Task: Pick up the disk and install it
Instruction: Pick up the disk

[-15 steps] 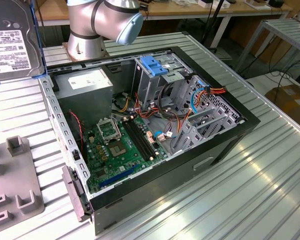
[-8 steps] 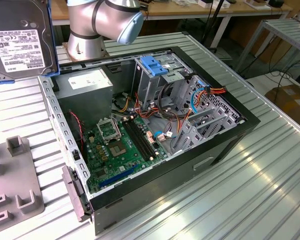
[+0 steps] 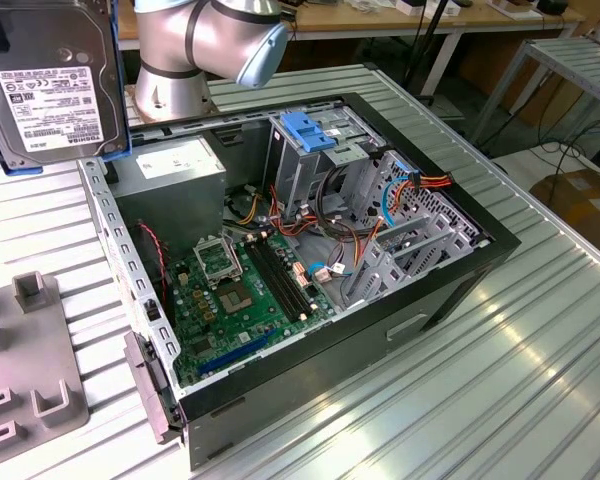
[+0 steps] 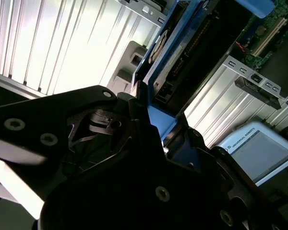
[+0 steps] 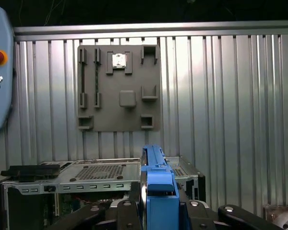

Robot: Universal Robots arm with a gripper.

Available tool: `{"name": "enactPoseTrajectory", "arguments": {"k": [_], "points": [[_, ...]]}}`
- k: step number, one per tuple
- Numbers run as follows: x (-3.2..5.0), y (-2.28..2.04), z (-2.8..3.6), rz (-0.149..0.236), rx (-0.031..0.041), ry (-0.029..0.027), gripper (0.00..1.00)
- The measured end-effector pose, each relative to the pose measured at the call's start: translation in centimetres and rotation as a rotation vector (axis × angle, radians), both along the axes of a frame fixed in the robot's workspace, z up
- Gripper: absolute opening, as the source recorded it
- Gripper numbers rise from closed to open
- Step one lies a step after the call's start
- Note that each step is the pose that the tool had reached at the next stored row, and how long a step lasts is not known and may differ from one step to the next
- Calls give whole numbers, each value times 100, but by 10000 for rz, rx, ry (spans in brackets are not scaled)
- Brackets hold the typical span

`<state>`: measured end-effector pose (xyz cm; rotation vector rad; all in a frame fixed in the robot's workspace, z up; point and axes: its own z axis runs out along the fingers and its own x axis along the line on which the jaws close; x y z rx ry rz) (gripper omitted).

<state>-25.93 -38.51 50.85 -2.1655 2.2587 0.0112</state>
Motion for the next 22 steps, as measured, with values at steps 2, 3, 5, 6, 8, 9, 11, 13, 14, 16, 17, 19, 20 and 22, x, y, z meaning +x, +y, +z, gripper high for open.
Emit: {"name": "enactPoseTrajectory", "arguments": {"k": [2, 3, 5, 6, 8, 9, 11, 13, 14, 16, 17, 19, 20, 22], "points": [[57, -2, -5, -3, -2, -1, 37], [91, -3, -7, -4, -3, 1, 37], [152, -4, -11, -7, -4, 0, 37], [175, -5, -13, -7, -4, 0, 37], [227, -6, -16, -9, -6, 1, 37], [250, -6, -17, -9, -7, 0, 37], [297, -6, -20, -9, -8, 0, 37], [350, -7, -24, -12, -10, 1, 37], [371, -7, -25, -15, -10, 0, 37], [416, -8, -29, -19, -11, 0, 37], [447, -9, -31, -21, -12, 1, 37], [497, -11, -35, -25, -12, 0, 37], [519, -12, -37, -27, -12, 0, 37], [560, -13, -41, -33, -13, 0, 37]]}}
